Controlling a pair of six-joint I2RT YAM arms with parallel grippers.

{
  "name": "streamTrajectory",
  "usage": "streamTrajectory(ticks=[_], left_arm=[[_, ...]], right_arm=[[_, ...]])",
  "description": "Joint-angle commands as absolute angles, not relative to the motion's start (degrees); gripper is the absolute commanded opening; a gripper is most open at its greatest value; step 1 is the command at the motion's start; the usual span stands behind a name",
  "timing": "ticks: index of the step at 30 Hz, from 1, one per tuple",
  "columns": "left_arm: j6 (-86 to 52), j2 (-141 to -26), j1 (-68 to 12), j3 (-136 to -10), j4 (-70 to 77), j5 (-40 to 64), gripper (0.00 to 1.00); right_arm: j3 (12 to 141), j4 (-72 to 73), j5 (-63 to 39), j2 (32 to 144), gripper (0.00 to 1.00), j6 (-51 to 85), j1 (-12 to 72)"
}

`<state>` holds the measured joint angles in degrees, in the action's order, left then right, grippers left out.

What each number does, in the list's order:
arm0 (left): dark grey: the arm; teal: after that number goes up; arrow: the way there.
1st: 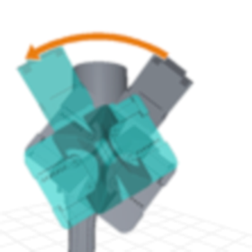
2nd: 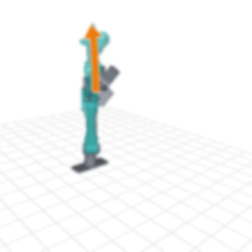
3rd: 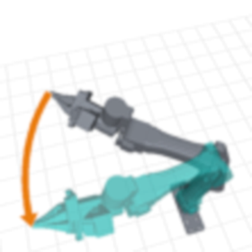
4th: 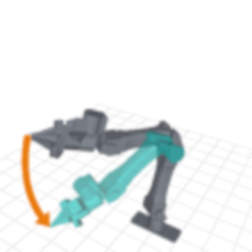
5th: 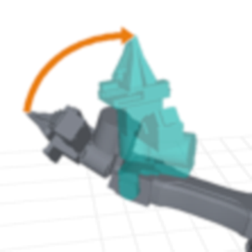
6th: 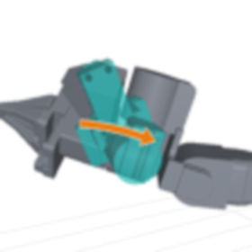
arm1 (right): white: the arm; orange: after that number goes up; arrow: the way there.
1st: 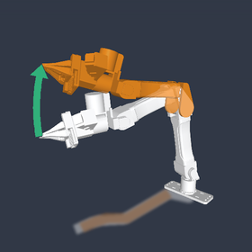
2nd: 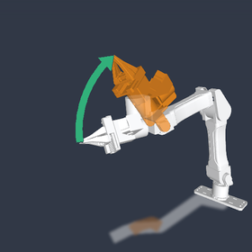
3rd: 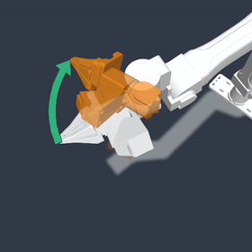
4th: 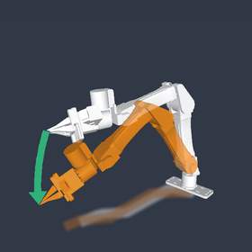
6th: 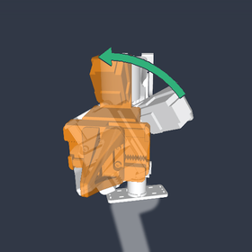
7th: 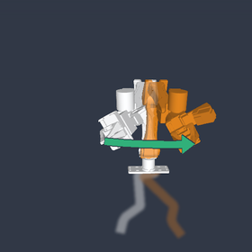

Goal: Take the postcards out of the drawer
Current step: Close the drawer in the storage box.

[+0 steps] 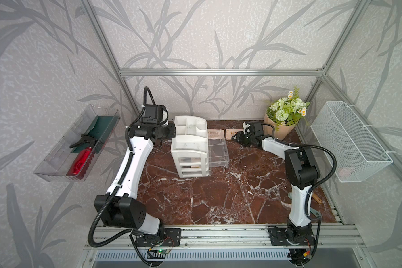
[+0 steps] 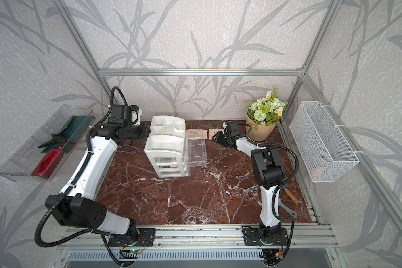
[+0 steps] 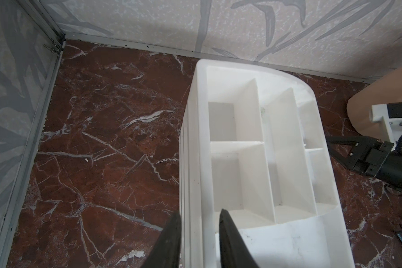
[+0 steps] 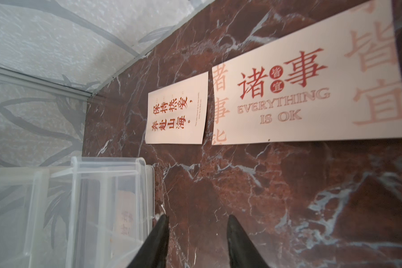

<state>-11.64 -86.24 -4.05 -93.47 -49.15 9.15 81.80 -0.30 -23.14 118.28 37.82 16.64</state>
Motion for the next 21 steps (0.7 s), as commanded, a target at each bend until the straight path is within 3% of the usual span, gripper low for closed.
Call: streamTrajectory(ticks=[1, 21], left_arm=[[-12.34, -87.5, -3.96, -95.5, -49.04, 9.82, 0.25], [-12.82, -89.65, -4.57, -94.84, -48.95, 9.23, 0.17]], right_arm=[[79.96, 0.47, -25.5, 115.25, 0.41, 37.12, 16.91], [77.37, 3.26, -29.74, 114.24, 0.4, 38.38, 24.04]])
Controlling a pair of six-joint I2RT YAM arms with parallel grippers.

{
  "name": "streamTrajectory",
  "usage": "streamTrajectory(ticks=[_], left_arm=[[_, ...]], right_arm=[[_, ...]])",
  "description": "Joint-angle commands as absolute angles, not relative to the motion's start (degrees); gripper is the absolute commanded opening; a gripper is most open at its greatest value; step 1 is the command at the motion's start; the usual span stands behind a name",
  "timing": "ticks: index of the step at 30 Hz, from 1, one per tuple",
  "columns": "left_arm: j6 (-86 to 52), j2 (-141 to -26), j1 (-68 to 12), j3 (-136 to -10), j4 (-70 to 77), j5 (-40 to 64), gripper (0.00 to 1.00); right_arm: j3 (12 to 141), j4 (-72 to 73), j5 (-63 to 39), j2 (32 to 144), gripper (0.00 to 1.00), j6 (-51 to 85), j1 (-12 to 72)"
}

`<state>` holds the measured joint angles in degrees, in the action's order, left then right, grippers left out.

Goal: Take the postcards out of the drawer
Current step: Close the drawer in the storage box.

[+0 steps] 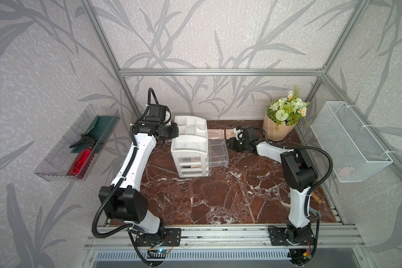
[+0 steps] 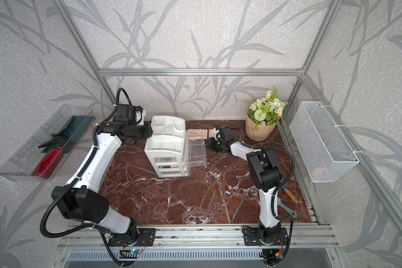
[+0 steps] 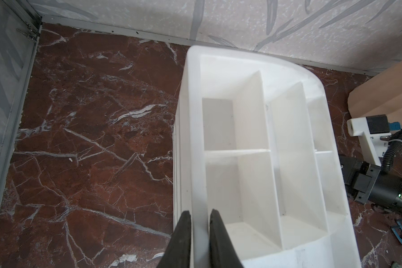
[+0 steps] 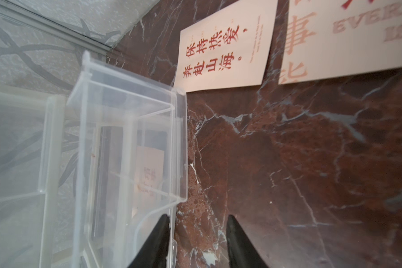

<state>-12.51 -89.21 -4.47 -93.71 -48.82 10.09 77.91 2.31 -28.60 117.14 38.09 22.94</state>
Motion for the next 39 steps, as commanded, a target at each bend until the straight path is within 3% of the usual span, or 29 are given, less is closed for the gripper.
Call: streamTrajectory(ticks=[1, 30, 39], left_arm=[[-12.75, -89.6, -4.58, -94.73, -48.91, 9.1, 0.17], [-12.57, -90.2, -5.54, -94.26, -48.48, 9.81, 0.13], [-12.78, -89.24, -5.58, -93.31, -48.21, 8.03, 0.13]], right_arm=[[77.22, 3.38, -29.71, 114.02, 0.4, 38.47, 24.52], [86.74, 4.05, -33.84, 119.74, 0.4, 40.5, 36.57], [87.02, -3.61, -26.54, 118.01, 0.37, 35.63, 36.57]])
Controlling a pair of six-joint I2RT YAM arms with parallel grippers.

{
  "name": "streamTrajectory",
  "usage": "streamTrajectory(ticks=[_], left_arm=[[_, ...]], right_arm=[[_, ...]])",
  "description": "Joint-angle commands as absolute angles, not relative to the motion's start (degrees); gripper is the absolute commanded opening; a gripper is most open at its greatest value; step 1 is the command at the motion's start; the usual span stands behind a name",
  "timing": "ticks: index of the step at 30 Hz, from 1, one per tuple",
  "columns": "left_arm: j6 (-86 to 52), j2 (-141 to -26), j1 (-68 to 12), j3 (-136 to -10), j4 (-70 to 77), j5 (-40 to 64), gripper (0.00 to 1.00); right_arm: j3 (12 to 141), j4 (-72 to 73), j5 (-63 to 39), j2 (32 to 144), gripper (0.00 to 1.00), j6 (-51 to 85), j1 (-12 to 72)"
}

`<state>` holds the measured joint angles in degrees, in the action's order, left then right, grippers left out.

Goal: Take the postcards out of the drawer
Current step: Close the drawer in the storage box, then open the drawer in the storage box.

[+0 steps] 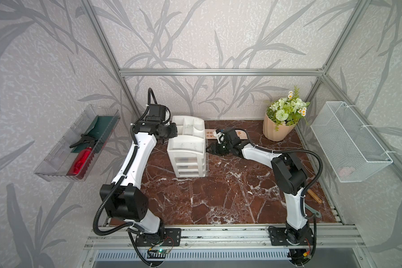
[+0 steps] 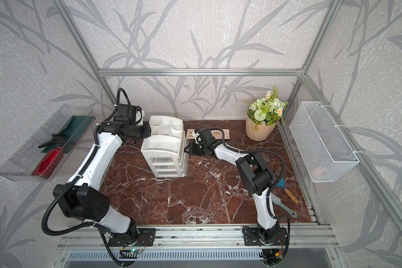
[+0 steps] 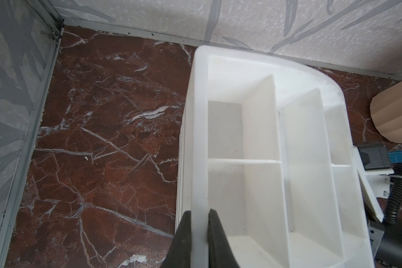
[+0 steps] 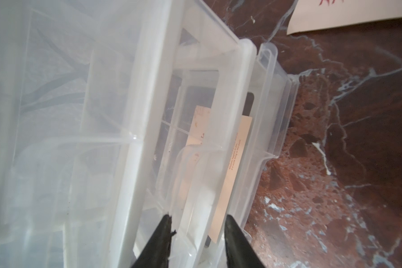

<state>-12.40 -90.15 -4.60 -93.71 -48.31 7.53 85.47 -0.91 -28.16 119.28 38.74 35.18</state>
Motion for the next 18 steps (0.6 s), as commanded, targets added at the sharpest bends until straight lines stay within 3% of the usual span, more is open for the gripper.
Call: streamTrajectory(ticks=[1, 18], left_arm=[[-12.91, -88.97, -5.54, -92.97, -47.96, 8.01, 0.13], [-12.83, -87.43, -5.55, -90.46, -46.58, 8.87, 0.13]], right_arm=[[86.89, -4.25, -25.63, 117.82, 0.36, 34.87, 36.6], [90.92, -10.54, -19.99, 120.84, 0.28, 32.79, 36.76]])
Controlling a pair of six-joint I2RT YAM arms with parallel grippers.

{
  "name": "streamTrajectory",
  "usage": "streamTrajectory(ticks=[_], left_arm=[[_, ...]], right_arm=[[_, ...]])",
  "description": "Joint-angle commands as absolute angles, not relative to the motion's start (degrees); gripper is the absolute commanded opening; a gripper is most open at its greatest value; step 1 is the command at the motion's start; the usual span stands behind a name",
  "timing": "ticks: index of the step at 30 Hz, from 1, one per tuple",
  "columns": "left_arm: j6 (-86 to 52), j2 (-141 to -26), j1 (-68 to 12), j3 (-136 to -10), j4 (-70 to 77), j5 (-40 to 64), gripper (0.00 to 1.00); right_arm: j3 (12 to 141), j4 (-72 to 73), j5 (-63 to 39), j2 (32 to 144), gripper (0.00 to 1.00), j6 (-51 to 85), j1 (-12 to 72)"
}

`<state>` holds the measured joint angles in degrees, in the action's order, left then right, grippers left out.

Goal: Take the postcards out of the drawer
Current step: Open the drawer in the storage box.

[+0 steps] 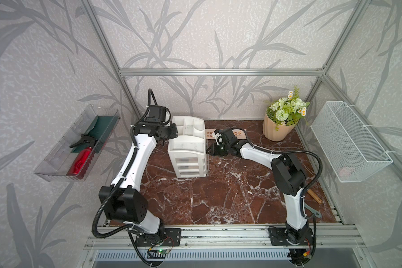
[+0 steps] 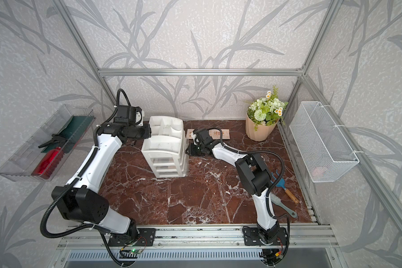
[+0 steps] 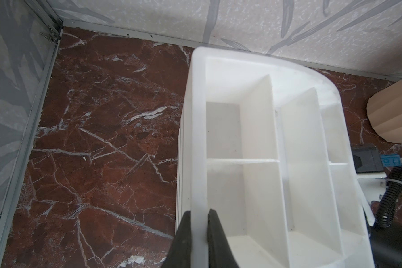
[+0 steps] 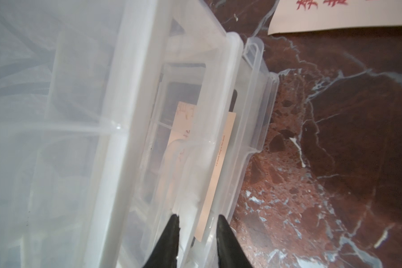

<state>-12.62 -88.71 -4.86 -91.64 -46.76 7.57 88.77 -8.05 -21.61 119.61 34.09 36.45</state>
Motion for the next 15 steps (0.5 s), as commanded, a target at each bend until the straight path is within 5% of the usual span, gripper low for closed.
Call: streamTrajectory(ticks=[1, 15], left_arm=[[-12.9, -87.33, -5.59, -90.36, -46.5, 9.04, 0.13], [-13.08, -86.62, -5.54, -89.21, -45.66, 9.93, 0.13]], right_arm=[[91.35, -11.15, -19.53, 121.07, 0.28, 32.7, 36.79], [96.65, -15.92, -16.78, 125.09, 0.25, 32.51, 37.9]])
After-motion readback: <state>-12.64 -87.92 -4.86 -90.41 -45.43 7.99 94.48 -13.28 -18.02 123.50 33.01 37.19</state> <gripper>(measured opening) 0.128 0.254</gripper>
